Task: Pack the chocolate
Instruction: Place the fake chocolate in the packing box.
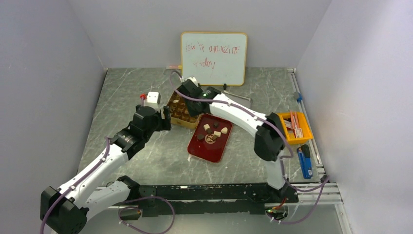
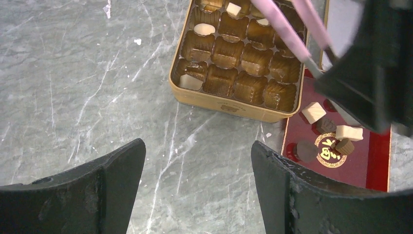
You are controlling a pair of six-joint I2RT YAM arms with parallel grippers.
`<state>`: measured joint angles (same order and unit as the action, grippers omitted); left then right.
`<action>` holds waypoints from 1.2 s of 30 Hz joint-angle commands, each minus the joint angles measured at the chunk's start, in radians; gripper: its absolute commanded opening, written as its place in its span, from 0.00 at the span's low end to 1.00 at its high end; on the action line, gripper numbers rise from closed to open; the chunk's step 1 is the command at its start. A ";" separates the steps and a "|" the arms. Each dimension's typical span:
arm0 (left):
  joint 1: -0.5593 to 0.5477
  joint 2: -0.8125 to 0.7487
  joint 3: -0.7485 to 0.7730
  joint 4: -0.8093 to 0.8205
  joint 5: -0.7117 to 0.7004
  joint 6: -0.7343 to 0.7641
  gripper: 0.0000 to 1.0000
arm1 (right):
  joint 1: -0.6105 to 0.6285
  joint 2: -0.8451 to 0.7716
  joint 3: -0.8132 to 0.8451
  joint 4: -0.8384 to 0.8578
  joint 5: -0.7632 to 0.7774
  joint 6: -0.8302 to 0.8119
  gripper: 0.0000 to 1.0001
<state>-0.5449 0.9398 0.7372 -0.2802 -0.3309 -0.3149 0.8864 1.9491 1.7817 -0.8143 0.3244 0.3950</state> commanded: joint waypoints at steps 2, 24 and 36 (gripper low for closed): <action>-0.004 -0.023 0.040 -0.011 -0.011 0.017 0.84 | -0.019 0.150 0.239 0.032 -0.055 -0.092 0.08; -0.004 -0.037 0.029 -0.025 -0.022 0.023 0.85 | -0.076 0.361 0.462 0.015 -0.099 -0.111 0.10; -0.004 -0.019 0.036 -0.022 -0.025 0.020 0.86 | -0.087 0.369 0.462 0.034 -0.115 -0.123 0.18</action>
<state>-0.5446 0.9173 0.7372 -0.3195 -0.3393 -0.3077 0.8062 2.3192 2.1963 -0.8188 0.2214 0.2871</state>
